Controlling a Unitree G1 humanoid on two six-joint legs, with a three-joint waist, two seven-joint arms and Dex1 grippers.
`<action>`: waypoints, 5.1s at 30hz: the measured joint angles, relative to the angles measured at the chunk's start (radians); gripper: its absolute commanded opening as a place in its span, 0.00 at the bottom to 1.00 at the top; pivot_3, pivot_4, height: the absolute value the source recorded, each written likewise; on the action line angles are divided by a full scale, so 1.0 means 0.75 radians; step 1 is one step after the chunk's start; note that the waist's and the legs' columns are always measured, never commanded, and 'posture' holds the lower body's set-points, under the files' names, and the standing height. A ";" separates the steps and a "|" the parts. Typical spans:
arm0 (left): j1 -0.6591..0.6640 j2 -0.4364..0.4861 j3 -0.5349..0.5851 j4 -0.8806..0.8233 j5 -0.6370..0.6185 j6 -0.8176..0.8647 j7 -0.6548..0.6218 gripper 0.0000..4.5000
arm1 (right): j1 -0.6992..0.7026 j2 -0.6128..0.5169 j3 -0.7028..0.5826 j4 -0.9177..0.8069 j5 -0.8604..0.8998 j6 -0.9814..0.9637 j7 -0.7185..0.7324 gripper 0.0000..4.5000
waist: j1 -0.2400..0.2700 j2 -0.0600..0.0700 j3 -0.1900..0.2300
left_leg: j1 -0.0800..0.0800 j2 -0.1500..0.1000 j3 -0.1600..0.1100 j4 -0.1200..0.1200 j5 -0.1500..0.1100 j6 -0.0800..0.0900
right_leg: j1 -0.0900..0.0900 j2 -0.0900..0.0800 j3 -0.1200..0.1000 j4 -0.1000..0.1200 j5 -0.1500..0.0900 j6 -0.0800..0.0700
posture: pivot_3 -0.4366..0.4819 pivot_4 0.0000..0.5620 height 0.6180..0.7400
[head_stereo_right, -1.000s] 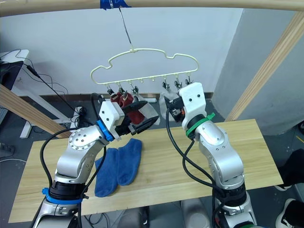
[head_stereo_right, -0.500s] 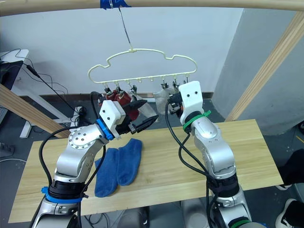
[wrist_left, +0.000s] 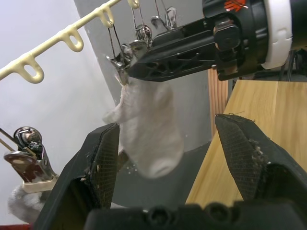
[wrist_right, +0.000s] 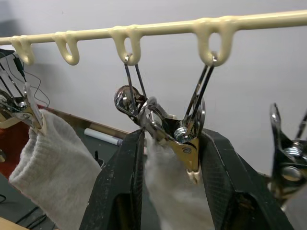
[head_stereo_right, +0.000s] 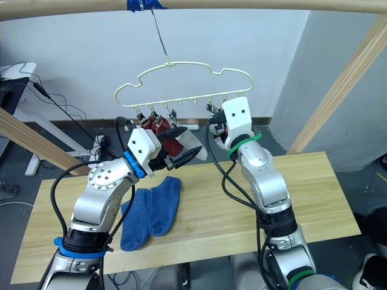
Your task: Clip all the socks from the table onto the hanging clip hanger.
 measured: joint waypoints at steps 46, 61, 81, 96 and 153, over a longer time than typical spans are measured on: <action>0.029 0.001 -0.030 0.001 0.036 -0.030 0.003 0.78 | -0.053 -0.009 0.047 0.134 -0.088 -0.144 0.060 0.38 | 0.002 0.000 0.000 | 0.000 0.000 0.000 0.000 0.000 0.000 | 0.000 0.000 0.000 0.001 0.000 0.000 | 0.28 0.45 1.00; 0.072 0.003 -0.030 0.001 0.040 -0.051 0.004 0.78 | -0.054 0.002 0.047 0.150 -0.088 -0.168 0.066 0.05 | 0.003 0.000 0.000 | 0.000 0.000 0.000 0.000 0.000 0.000 | 0.000 0.000 0.000 0.002 0.000 0.000 | 0.29 0.46 1.00; 0.126 0.014 -0.031 -0.002 0.074 -0.058 0.004 0.78 | -0.054 0.012 0.033 0.150 -0.086 -0.168 0.067 0.36 | 0.005 0.000 0.000 | 0.000 0.000 0.000 0.001 0.000 0.000 | 0.000 0.000 0.000 0.002 0.000 0.000 | 0.29 0.45 1.00; 0.125 0.014 -0.032 -0.002 0.080 -0.058 0.004 0.78 | -0.066 -0.004 0.050 0.150 -0.093 -0.167 0.091 0.36 | 0.005 0.000 0.000 | 0.001 0.000 0.000 0.001 0.000 0.000 | 0.000 0.000 0.000 0.003 0.000 0.000 | 0.29 0.45 1.00; 0.343 -0.215 0.021 0.335 0.282 0.318 0.576 0.28 | -0.068 -0.002 0.047 0.150 -0.087 -0.137 0.119 0.03 | 0.002 0.000 0.000 | 0.003 0.000 -0.001 0.003 0.000 0.000 | 0.001 0.000 0.000 0.007 0.000 0.000 | 0.27 0.47 1.00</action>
